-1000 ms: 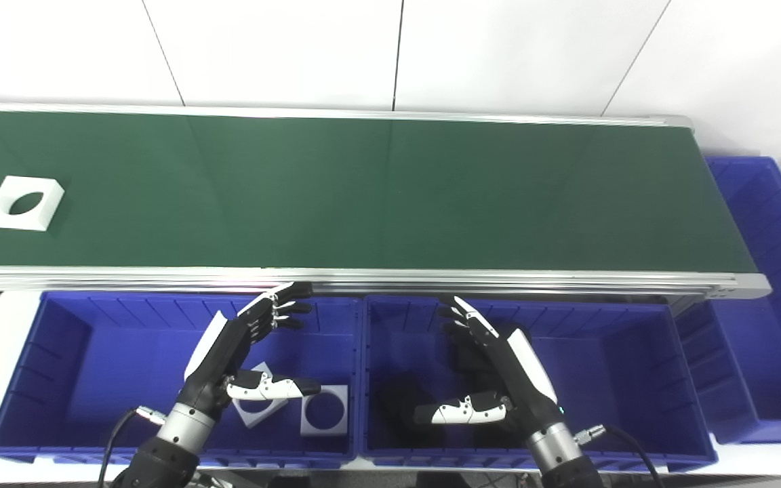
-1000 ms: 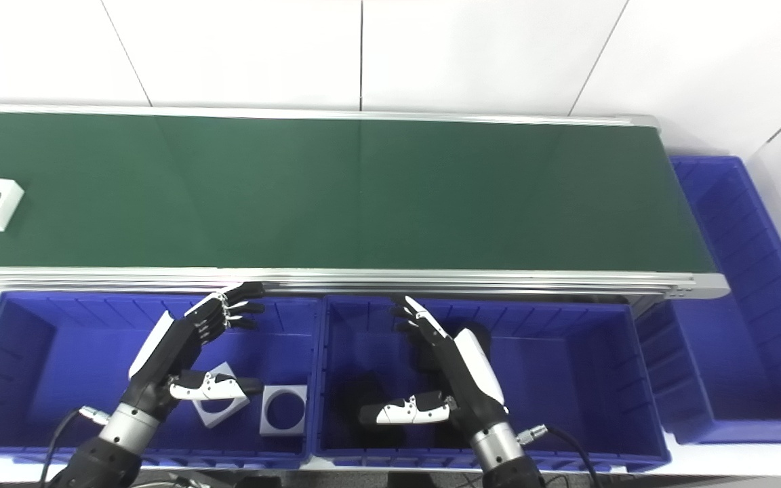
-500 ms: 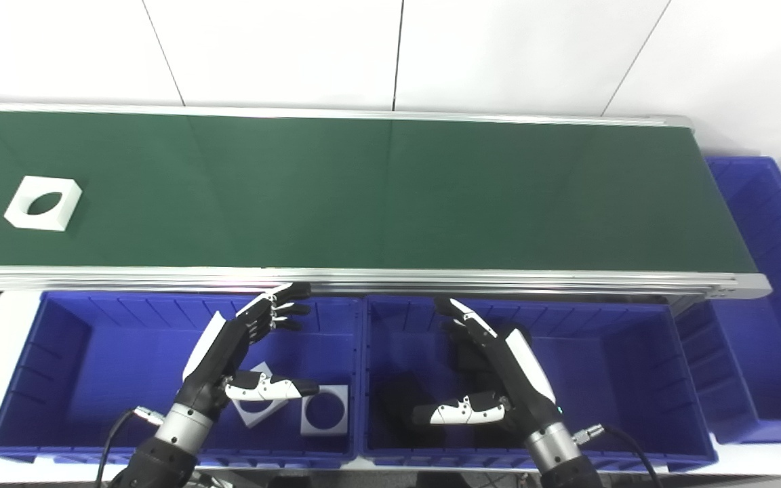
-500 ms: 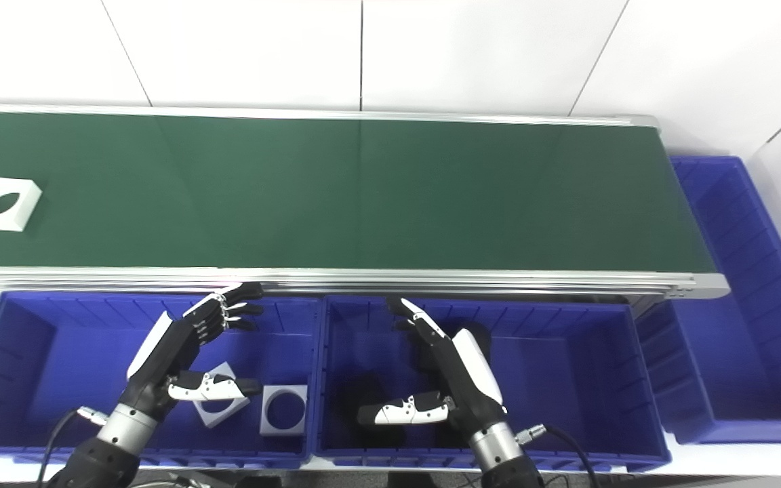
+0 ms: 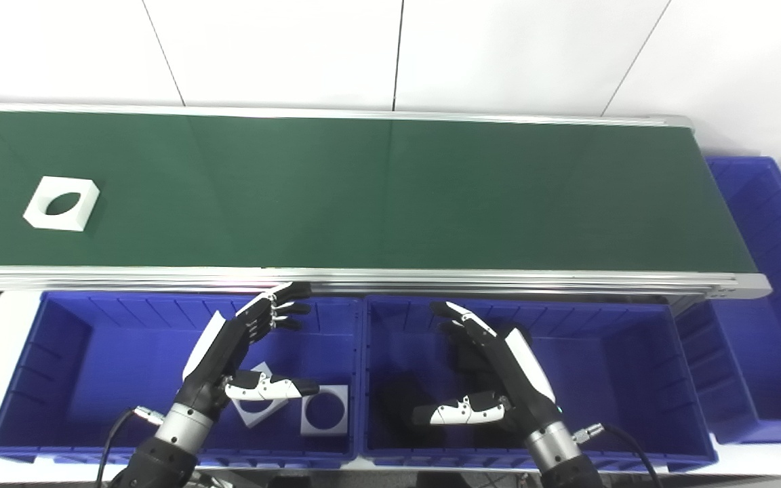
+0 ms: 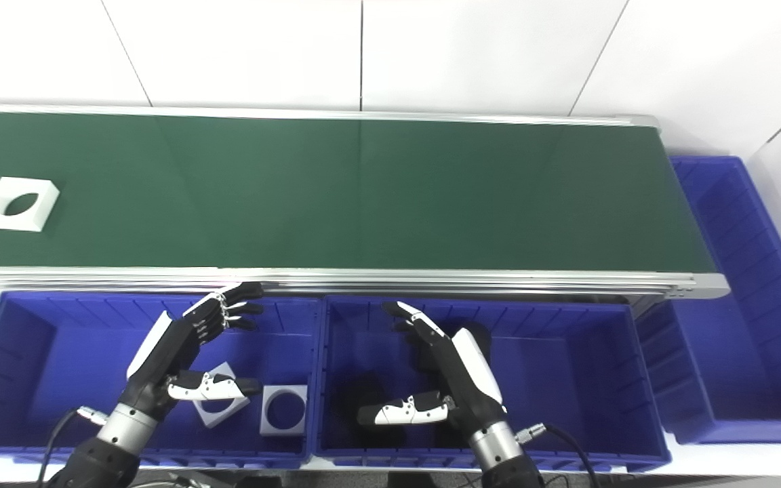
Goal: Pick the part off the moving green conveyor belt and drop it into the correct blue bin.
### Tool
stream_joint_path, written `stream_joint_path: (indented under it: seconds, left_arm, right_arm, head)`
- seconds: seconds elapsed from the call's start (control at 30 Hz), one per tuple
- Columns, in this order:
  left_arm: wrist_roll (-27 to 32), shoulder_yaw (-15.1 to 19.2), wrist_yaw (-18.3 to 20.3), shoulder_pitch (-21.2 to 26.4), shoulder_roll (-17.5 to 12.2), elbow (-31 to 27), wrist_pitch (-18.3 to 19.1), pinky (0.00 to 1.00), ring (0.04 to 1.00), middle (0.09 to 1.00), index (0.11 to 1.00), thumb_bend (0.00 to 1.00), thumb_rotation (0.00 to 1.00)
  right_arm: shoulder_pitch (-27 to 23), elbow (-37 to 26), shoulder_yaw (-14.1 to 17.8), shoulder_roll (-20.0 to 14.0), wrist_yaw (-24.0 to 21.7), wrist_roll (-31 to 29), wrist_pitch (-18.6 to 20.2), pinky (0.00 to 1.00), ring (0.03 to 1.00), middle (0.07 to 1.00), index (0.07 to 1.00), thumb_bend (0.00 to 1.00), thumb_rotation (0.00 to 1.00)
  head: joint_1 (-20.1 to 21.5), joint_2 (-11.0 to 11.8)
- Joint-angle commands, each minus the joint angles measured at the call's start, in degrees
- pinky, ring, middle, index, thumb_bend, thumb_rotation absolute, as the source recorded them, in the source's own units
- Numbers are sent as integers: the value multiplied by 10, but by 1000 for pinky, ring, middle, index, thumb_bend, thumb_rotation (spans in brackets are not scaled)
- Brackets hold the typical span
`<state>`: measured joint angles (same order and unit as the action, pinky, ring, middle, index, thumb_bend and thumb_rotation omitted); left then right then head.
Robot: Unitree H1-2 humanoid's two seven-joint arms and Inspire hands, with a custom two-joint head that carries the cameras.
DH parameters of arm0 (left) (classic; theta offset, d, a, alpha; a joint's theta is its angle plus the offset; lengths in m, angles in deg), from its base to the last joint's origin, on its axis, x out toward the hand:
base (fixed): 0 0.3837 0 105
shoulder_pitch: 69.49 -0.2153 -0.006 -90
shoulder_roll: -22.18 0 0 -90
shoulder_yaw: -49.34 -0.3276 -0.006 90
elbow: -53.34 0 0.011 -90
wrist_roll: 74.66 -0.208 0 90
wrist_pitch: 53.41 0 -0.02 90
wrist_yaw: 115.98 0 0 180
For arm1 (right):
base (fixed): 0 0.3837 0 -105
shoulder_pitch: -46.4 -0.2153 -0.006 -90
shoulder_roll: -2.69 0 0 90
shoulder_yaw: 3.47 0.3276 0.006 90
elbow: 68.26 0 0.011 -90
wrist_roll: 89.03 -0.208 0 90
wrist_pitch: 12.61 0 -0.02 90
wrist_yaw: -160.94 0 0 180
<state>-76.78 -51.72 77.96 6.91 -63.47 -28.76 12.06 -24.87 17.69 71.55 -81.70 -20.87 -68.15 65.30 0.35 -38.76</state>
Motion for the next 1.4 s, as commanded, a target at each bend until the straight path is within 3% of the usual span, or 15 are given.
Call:
stream_joint_path:
  seconds: [0.0,0.33,0.63,0.93,1.13,1.37]
  left_arm:
    - [-5,-4,-12,2,3,-12,-24,696,784,840,828,938,279]
    - [-24,-29,-40,8,13,9,-24,701,780,840,825,953,303]
    - [-39,-55,-75,15,11,22,-24,701,781,835,821,956,256]
    - [-37,-73,-92,22,6,33,-24,693,776,832,819,961,249]
    - [-24,-75,-93,25,8,31,-24,680,760,824,814,968,252]
    - [5,-64,-72,24,9,18,-24,677,752,809,804,974,216]
  right_arm:
    - [0,-14,6,-6,1,-5,-22,762,816,865,866,855,195]
    - [0,-3,12,-24,1,-29,-52,736,823,874,883,834,165]
    - [-3,24,22,-28,5,-35,-75,728,814,866,881,854,147]
    - [-2,26,27,-25,-2,-45,-62,736,818,868,882,867,133]
    - [-10,39,27,-26,-1,-44,-73,737,814,860,880,872,161]
    - [-18,52,25,-20,2,-49,-90,730,809,856,879,882,114]
  head:
    - [-32,11]
    - [-100,49]
    - [-113,72]
    - [-129,87]
    - [-133,92]
    - [-123,94]
